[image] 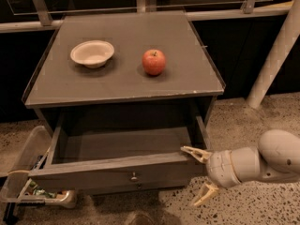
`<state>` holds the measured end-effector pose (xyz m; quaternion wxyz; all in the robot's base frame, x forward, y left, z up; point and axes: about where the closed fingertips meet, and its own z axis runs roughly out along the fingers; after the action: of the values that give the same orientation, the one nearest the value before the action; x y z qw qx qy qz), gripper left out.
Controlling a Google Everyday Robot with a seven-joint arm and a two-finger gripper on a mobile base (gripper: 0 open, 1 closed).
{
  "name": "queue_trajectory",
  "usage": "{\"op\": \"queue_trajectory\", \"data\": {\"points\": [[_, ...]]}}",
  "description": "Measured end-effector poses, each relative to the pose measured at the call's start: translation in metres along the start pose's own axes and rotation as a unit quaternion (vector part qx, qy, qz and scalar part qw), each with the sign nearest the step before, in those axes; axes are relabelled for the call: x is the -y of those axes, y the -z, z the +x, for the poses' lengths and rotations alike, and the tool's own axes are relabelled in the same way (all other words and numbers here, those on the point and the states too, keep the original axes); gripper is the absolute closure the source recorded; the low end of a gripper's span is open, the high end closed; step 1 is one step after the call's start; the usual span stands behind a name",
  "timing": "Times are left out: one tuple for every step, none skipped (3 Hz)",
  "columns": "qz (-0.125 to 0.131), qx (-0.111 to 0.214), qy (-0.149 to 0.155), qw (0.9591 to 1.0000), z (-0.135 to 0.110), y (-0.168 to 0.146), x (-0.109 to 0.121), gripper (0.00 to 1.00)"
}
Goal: Open top drawer
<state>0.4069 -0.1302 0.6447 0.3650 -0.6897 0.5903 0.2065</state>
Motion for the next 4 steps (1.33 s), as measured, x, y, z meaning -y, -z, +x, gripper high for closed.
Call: {"op": "queue_trajectory", "data": {"points": [[-0.003, 0.011, 0.006, 0.9999, 0.004, 0.012, -0.038, 0.42], [-0.002, 0.013, 0.006, 0.9999, 0.004, 0.016, -0.049, 0.64], [-0.002, 0.013, 0.006, 0.9999, -0.002, 0.021, -0.047, 0.87], [-0.002, 0.013, 0.006, 0.9999, -0.005, 0.025, -0.044, 1.00]]}}
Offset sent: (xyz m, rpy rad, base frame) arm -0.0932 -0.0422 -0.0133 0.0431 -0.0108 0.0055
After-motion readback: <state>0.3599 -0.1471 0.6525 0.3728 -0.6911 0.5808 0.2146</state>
